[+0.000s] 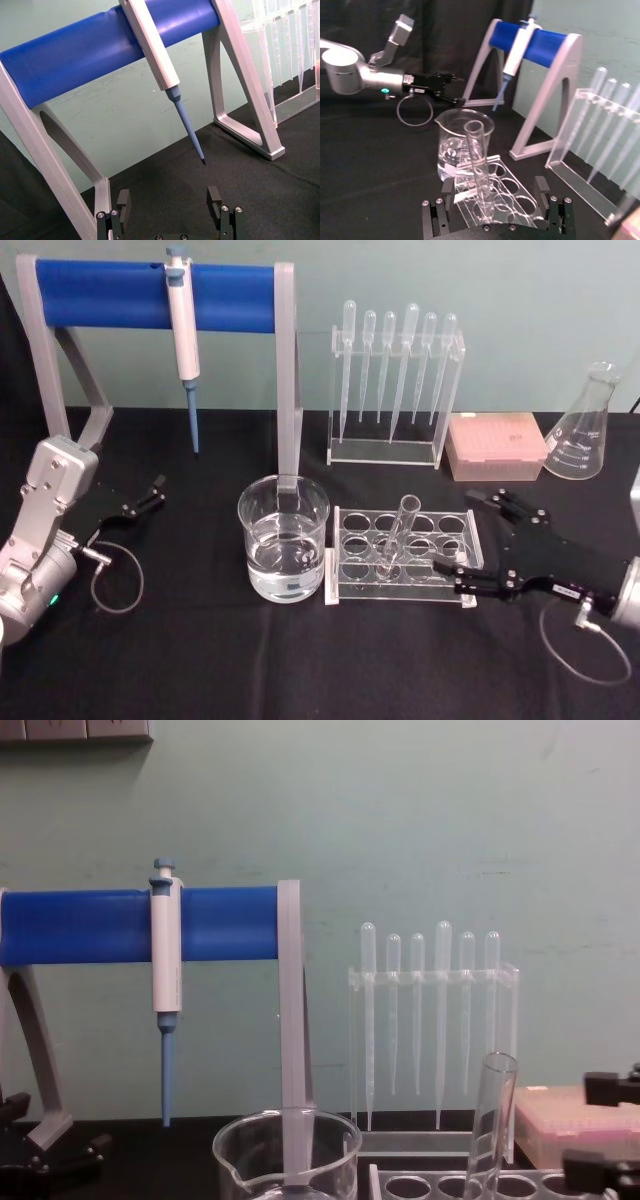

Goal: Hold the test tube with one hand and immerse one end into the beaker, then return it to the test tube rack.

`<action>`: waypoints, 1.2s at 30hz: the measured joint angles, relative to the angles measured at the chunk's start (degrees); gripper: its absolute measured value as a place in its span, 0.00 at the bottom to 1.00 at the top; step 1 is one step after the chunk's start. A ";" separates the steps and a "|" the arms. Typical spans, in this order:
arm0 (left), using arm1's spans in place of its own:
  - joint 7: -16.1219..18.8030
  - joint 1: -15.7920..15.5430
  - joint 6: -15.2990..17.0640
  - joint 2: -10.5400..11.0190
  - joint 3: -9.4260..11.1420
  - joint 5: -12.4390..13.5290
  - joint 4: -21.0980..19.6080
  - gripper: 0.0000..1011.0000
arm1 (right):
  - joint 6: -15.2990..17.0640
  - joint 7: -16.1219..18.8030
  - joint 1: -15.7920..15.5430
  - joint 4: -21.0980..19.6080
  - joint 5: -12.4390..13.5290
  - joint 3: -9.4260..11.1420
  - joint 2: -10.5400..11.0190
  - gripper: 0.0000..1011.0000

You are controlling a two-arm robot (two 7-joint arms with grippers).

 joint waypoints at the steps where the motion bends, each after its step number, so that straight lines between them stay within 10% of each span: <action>1: 0.00 0.00 0.00 0.00 0.00 0.00 0.00 0.99 | 0.02 0.29 0.41 0.12 -0.25 -0.26 -0.15 0.99; 16: 0.00 0.00 0.00 0.00 0.00 0.00 0.00 0.99 | 4.79 5.53 9.27 4.56 0.16 -6.13 -3.91 0.99; 36: 0.00 0.00 0.00 0.00 0.00 0.00 0.00 0.99 | 6.76 4.71 13.14 8.84 2.23 -9.20 -7.07 0.99</action>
